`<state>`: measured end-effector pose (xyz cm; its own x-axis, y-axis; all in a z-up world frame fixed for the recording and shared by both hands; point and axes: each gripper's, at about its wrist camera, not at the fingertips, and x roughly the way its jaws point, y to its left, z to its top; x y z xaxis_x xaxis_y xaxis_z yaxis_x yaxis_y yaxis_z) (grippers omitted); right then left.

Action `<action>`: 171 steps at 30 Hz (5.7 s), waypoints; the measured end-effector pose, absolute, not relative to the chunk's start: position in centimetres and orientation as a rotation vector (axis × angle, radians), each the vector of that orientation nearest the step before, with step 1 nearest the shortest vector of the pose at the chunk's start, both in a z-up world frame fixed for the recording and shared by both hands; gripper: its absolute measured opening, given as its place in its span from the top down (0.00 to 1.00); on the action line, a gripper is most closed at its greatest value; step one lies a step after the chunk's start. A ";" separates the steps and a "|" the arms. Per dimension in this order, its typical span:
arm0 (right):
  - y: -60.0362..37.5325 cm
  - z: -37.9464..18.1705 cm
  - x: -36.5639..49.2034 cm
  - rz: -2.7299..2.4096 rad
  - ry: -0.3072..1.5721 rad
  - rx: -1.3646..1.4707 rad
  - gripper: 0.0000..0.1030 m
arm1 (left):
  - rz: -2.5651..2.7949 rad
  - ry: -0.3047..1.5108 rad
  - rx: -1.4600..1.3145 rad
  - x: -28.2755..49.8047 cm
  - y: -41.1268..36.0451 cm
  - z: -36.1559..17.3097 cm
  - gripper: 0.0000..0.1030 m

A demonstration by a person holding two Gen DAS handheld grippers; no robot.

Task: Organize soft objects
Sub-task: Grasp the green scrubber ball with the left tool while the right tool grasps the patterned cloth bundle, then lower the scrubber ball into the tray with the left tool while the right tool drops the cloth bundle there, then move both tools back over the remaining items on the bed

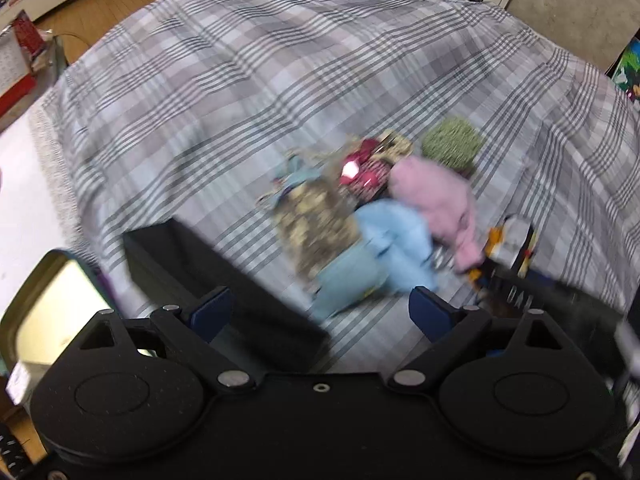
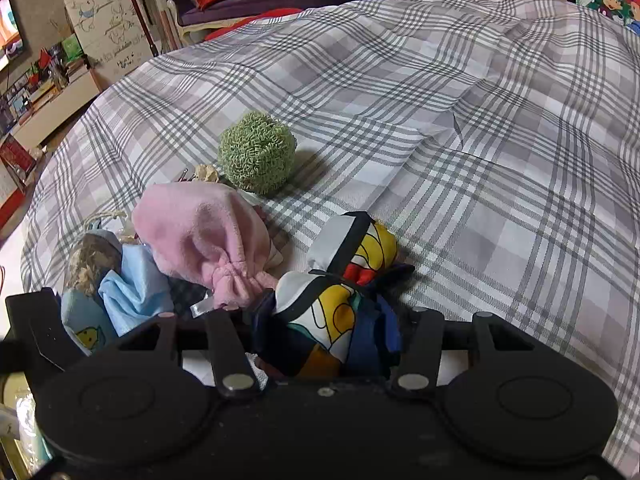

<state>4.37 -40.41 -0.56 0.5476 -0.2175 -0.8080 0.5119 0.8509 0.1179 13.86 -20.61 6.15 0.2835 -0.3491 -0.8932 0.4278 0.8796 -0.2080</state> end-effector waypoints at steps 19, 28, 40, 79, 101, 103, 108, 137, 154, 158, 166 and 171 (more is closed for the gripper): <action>-40.8 -0.7 2.4 -0.380 0.795 0.467 0.53 | -0.599 1.101 0.254 18.2 -35.3 6.1 0.11; -39.9 1.0 -1.0 -0.276 0.581 0.471 0.53 | -0.615 1.078 0.403 18.4 -40.4 4.4 0.11; -41.1 1.3 -3.3 -0.202 0.455 0.551 0.53 | -0.595 1.152 0.529 19.3 -43.6 0.6 0.22; -40.4 -1.2 2.3 -0.360 0.789 0.489 0.54 | -0.332 1.210 -0.003 14.1 -1.2 10.5 0.48; -31.4 6.7 6.9 -0.564 0.849 0.183 0.56 | -0.145 1.252 -0.045 15.6 8.1 1.6 0.48; -28.4 8.4 6.6 -0.513 0.818 0.175 0.55 | -0.147 1.259 -0.068 15.7 8.7 1.3 0.48; -20.2 10.2 6.0 -0.236 0.848 0.242 0.55 | -0.160 1.263 -0.103 15.6 9.8 1.0 0.48; -6.2 1.6 7.8 0.099 1.149 0.183 0.44 | -0.170 1.172 -0.155 16.1 10.1 1.8 0.25; -8.6 2.4 5.4 0.072 1.129 0.189 0.33 | -0.151 1.241 -0.035 14.7 8.7 1.9 0.23; -9.4 2.2 4.3 0.065 1.159 0.198 0.33 | -0.175 1.248 0.004 13.7 7.4 2.7 0.23; -11.6 3.5 1.5 0.050 1.155 0.223 0.33 | -0.214 1.221 0.073 11.1 4.3 4.4 0.23; -14.0 5.6 -0.1 0.015 1.102 0.241 0.33 | -0.291 1.218 0.047 8.7 1.5 4.8 0.23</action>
<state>-0.14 -13.97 5.59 0.4540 0.1315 -0.8813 0.1071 0.9738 0.2005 8.71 1.49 4.84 0.3133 -0.1957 -0.9293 0.2454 0.9620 -0.1198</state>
